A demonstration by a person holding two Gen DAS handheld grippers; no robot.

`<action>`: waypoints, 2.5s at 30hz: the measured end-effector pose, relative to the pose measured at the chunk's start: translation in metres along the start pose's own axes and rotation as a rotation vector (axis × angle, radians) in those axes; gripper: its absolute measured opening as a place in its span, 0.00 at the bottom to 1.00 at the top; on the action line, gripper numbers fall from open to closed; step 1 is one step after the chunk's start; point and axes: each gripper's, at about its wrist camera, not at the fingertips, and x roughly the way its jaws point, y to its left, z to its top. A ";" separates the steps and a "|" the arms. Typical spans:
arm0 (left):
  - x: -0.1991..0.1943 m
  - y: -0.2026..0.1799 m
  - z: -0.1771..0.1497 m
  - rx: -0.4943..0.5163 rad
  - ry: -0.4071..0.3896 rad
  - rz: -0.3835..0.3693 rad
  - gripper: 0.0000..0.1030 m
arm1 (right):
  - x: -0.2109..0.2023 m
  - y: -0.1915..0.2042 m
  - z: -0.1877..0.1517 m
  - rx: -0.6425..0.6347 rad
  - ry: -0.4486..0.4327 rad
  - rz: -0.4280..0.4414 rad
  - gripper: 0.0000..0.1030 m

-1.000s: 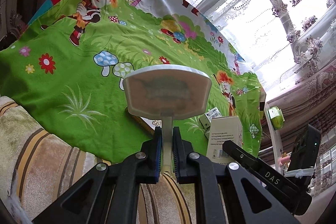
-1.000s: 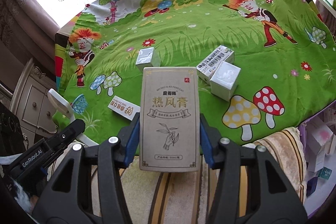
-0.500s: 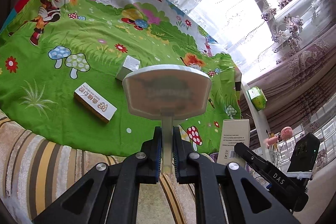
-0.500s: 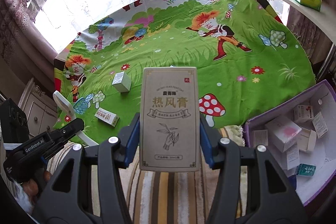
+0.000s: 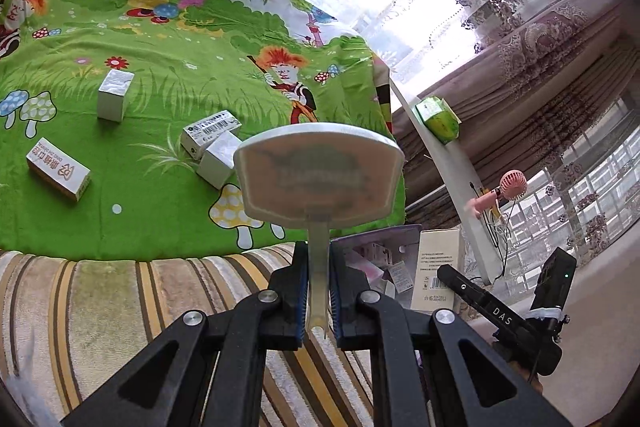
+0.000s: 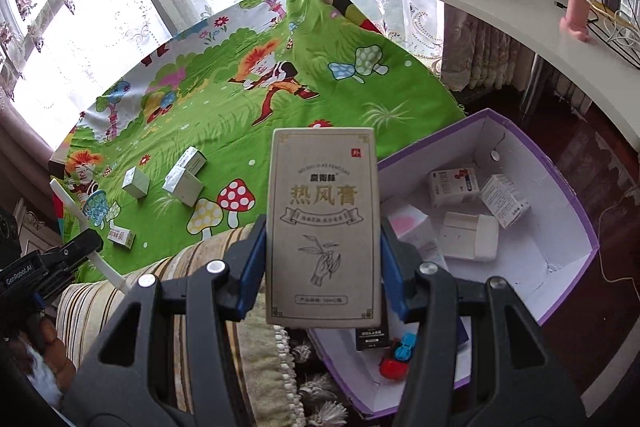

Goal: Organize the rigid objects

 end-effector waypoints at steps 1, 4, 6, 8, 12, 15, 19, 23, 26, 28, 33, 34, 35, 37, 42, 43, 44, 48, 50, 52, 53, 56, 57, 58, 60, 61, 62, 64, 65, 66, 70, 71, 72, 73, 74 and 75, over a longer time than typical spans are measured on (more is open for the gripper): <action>0.005 -0.007 -0.002 0.009 0.017 -0.019 0.10 | -0.002 -0.007 -0.001 0.002 -0.004 -0.022 0.54; 0.019 -0.026 -0.011 0.034 0.068 -0.076 0.10 | -0.004 -0.027 -0.006 0.007 -0.007 -0.084 0.54; 0.030 -0.038 -0.018 0.053 0.108 -0.106 0.10 | -0.006 -0.040 -0.010 0.011 -0.006 -0.125 0.54; 0.039 -0.048 -0.025 0.074 0.143 -0.123 0.10 | -0.007 -0.052 -0.013 0.018 -0.007 -0.168 0.54; 0.055 -0.066 -0.039 0.109 0.205 -0.144 0.10 | -0.010 -0.071 -0.018 0.023 -0.009 -0.244 0.54; 0.065 -0.078 -0.048 0.141 0.240 -0.153 0.10 | -0.013 -0.081 -0.020 0.030 -0.010 -0.279 0.54; 0.074 -0.086 -0.054 0.174 0.275 -0.153 0.11 | -0.015 -0.089 -0.019 0.046 -0.010 -0.305 0.54; 0.080 -0.087 -0.057 0.179 0.303 -0.145 0.20 | -0.014 -0.092 -0.018 0.070 -0.017 -0.311 0.65; 0.077 -0.084 -0.055 0.166 0.292 -0.143 0.27 | -0.014 -0.091 -0.018 0.069 -0.018 -0.309 0.71; 0.074 -0.081 -0.053 0.165 0.281 -0.137 0.27 | -0.014 -0.089 -0.018 0.064 -0.016 -0.305 0.71; 0.067 -0.074 -0.046 0.163 0.239 -0.100 0.29 | -0.012 -0.083 -0.018 0.061 -0.016 -0.279 0.73; 0.065 -0.072 -0.044 0.163 0.229 -0.089 0.31 | -0.012 -0.081 -0.018 0.059 -0.016 -0.274 0.73; 0.064 -0.071 -0.041 0.163 0.217 -0.076 0.34 | -0.012 -0.079 -0.018 0.056 -0.016 -0.271 0.74; 0.058 -0.066 -0.037 0.164 0.189 -0.056 0.38 | -0.010 -0.076 -0.018 0.050 -0.012 -0.266 0.74; 0.043 -0.051 -0.026 0.161 0.130 -0.008 0.43 | -0.009 -0.065 -0.017 0.029 -0.006 -0.250 0.74; 0.040 -0.048 -0.023 0.158 0.119 0.002 0.45 | -0.009 -0.062 -0.017 0.023 -0.005 -0.245 0.75; 0.036 -0.044 -0.021 0.155 0.109 0.010 0.47 | -0.008 -0.059 -0.016 0.016 -0.003 -0.239 0.75; 0.019 -0.023 -0.011 0.133 0.069 0.051 0.53 | -0.006 -0.045 -0.017 -0.012 0.003 -0.217 0.75; 0.009 -0.010 -0.006 0.124 0.049 0.080 0.57 | -0.004 -0.039 -0.017 -0.021 0.007 -0.204 0.76; 0.000 0.004 -0.001 0.115 0.037 0.109 0.60 | -0.002 -0.032 -0.017 -0.030 0.011 -0.191 0.77; -0.004 0.012 0.001 0.109 0.032 0.127 0.63 | -0.001 -0.027 -0.017 -0.036 0.013 -0.182 0.78; -0.017 0.037 0.008 0.085 0.018 0.179 0.68 | 0.005 -0.014 -0.017 -0.058 0.022 -0.160 0.80; -0.021 0.045 0.010 0.078 0.017 0.195 0.68 | 0.007 -0.009 -0.017 -0.064 0.025 -0.153 0.80; -0.024 0.052 0.013 0.076 0.016 0.210 0.69 | 0.010 -0.005 -0.017 -0.070 0.029 -0.145 0.81; -0.032 0.065 0.017 0.073 0.012 0.243 0.71 | 0.015 0.003 -0.016 -0.084 0.038 -0.132 0.81; -0.035 0.071 0.019 0.069 0.011 0.256 0.73 | 0.018 0.008 -0.016 -0.093 0.042 -0.129 0.81; -0.038 0.077 0.020 0.067 0.010 0.268 0.75 | 0.021 0.012 -0.016 -0.102 0.047 -0.124 0.81; -0.042 0.088 0.024 0.067 0.011 0.295 0.77 | 0.026 0.022 -0.015 -0.115 0.056 -0.107 0.81; -0.044 0.094 0.026 0.065 0.012 0.309 0.78 | 0.029 0.026 -0.015 -0.122 0.061 -0.099 0.81; -0.045 0.099 0.027 0.063 0.016 0.320 0.79 | 0.032 0.031 -0.014 -0.129 0.064 -0.093 0.82; -0.047 0.115 0.032 0.081 0.040 0.373 0.81 | 0.044 0.051 -0.011 -0.152 0.080 -0.069 0.83; -0.045 0.118 0.034 0.090 0.049 0.386 0.81 | 0.047 0.057 -0.011 -0.159 0.083 -0.062 0.83; -0.043 0.121 0.036 0.097 0.059 0.399 0.81 | 0.050 0.063 -0.010 -0.166 0.085 -0.055 0.83; -0.041 0.125 0.039 0.101 0.068 0.411 0.81 | 0.053 0.069 -0.009 -0.175 0.087 -0.048 0.84; -0.039 0.128 0.041 0.106 0.076 0.424 0.81 | 0.056 0.076 -0.007 -0.184 0.089 -0.040 0.84; -0.036 0.130 0.044 0.112 0.082 0.435 0.81 | 0.059 0.083 -0.006 -0.192 0.088 -0.029 0.84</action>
